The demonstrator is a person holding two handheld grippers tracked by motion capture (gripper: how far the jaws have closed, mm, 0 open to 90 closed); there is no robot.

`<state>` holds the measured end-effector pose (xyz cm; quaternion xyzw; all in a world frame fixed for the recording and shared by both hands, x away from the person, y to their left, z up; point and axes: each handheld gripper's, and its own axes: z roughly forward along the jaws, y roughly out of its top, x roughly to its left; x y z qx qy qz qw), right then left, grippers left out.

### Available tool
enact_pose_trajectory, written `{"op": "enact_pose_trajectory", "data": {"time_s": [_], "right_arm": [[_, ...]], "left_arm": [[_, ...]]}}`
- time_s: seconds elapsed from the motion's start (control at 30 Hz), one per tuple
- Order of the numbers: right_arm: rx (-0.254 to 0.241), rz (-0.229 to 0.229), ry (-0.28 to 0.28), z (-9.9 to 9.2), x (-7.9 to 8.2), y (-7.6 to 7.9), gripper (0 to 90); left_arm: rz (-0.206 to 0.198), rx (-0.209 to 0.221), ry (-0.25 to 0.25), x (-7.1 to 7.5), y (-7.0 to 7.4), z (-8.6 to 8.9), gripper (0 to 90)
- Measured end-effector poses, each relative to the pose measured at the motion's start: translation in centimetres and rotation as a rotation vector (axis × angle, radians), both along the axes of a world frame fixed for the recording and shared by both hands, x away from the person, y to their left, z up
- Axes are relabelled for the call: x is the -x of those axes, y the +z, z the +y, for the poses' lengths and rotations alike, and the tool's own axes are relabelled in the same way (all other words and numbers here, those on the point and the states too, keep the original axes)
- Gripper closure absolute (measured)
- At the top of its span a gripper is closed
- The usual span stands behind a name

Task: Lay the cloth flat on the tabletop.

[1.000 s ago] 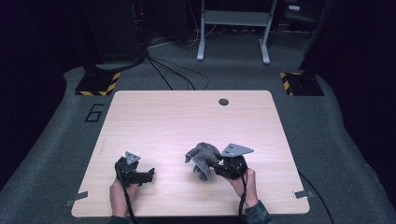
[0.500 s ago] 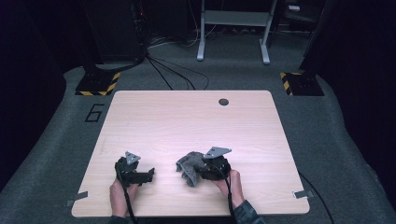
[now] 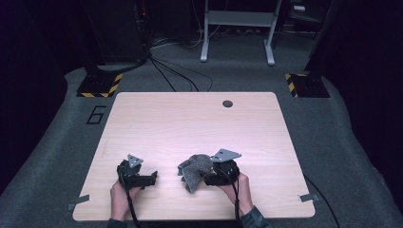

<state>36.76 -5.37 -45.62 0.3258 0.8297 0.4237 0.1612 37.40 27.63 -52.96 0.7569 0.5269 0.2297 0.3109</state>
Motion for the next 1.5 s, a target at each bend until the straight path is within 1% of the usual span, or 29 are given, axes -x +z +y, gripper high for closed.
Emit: {"op": "enact_pose_trajectory", "data": {"time_s": [0.03,0.07,0.1,0.13,0.17,0.23,0.27,0.3,0.33,0.37,0.43,0.47,0.5,0.53,0.63,0.77,0.8,0.83,0.9,0.97,1.0,1.03,1.07,1.1,1.13,1.23,1.43,1.47,1.5], "right_arm": [[0.001,-0.013,0.006,0.0,0.1,0.3,32.7],[-0.002,-0.011,0.003,0.1,0.2,0.5,34.1],[-0.002,-0.011,0.003,0.1,0.2,0.5,34.1],[0.007,-0.015,0.022,0.3,0.3,0.9,44.7],[0.021,-0.011,0.034,0.4,0.3,0.9,45.2],[0.040,0.002,0.034,0.6,0.0,0.7,46.3],[0.045,0.009,0.034,0.7,-0.2,0.5,46.3],[0.045,0.014,0.030,0.8,-0.3,0.4,47.0],[0.048,0.014,0.028,0.8,-0.5,0.3,47.8],[0.056,0.013,0.029,0.8,-0.7,0.3,47.9],[0.043,0.024,0.026,0.8,-0.9,0.2,48.8],[0.048,0.029,0.024,0.8,-1.2,0.0,48.8],[0.053,0.035,0.029,0.8,-1.4,-0.1,48.8],[0.050,0.039,0.039,0.8,-1.6,-0.3,48.9],[0.050,0.057,0.048,0.8,-1.8,-0.6,49.6],[0.052,0.077,0.065,1.0,-1.9,-0.9,55.4],[0.055,0.084,0.076,1.2,-1.9,-1.1,60.4],[0.062,0.089,0.072,1.3,-1.9,-1.2,63.4],[0.073,0.078,0.083,1.3,-1.9,-1.3,68.3],[0.074,0.076,0.082,1.3,-1.8,-1.3,70.1],[0.066,0.079,0.080,1.2,-1.8,-1.3,73.4],[0.066,0.079,0.080,1.2,-1.8,-1.3,73.4],[0.069,0.065,0.083,1.1,-1.8,-1.3,75.9],[0.069,0.065,0.083,1.1,-1.8,-1.3,75.9],[0.060,0.061,0.077,1.0,-1.7,-1.3,77.3],[0.060,0.051,0.072,0.8,-1.6,-1.3,78.0],[0.050,0.038,0.058,0.3,-1.5,-1.0,78.1],[0.039,0.039,0.041,0.0,-1.5,-0.9,78.1],[0.039,0.039,0.041,0.0,-1.5,-0.9,78.1]], "left_arm": [[0.006,-0.009,0.006,0.2,0.2,-0.2,0.7],[-0.011,-0.011,0.019,0.5,0.4,-0.5,2.6],[-0.011,-0.011,0.019,0.5,0.4,-0.5,6.4],[-0.072,0.060,-0.038,1.9,1.4,-1.8,14.3],[-0.080,0.071,-0.064,2.1,1.6,-2.2,14.9],[-0.078,0.058,-0.165,2.6,2.0,-3.7,15.2],[-0.082,0.058,-0.194,2.7,2.1,-4.2,15.3],[-0.076,0.053,-0.243,2.8,2.1,-4.8,15.5],[-0.079,0.051,-0.257,2.8,2.1,-5.2,15.7],[-0.080,0.064,-0.293,2.9,2.1,-5.7,16.9],[-0.090,0.088,-0.334,2.9,2.0,-6.3,28.5],[-0.090,0.088,-0.334,2.9,2.0,-6.3,29.4],[-0.086,0.089,-0.363,2.7,1.9,-6.9,29.4],[-0.092,0.088,-0.372,2.7,1.8,-7.2,30.2],[-0.081,0.099,-0.408,2.7,1.7,-7.8,32.1],[-0.082,0.082,-0.423,2.7,1.4,-8.7,41.8],[-0.076,0.077,-0.432,2.7,1.2,-9.2,44.0],[-0.079,0.068,-0.424,2.8,1.1,-9.4,46.9],[-0.079,0.077,-0.421,2.7,0.9,-9.4,55.0],[-0.075,0.078,-0.416,2.7,0.9,-9.4,62.5],[-0.078,0.088,-0.404,2.7,0.7,-9.5,65.2],[-0.078,0.080,-0.404,2.6,0.6,-9.4,65.2],[-0.070,0.082,-0.400,2.5,0.5,-9.3,73.4],[-0.067,0.075,-0.396,2.5,0.5,-9.3,73.4],[-0.057,0.074,-0.399,2.5,0.3,-9.3,77.6],[-0.072,0.067,-0.393,2.5,0.2,-9.3,81.6],[-0.072,0.055,-0.388,2.5,0.2,-9.2,85.5],[-0.080,0.052,-0.370,2.4,0.2,-9.3,85.8],[-0.080,0.052,-0.370,2.4,0.2,-9.3,85.8]]}}
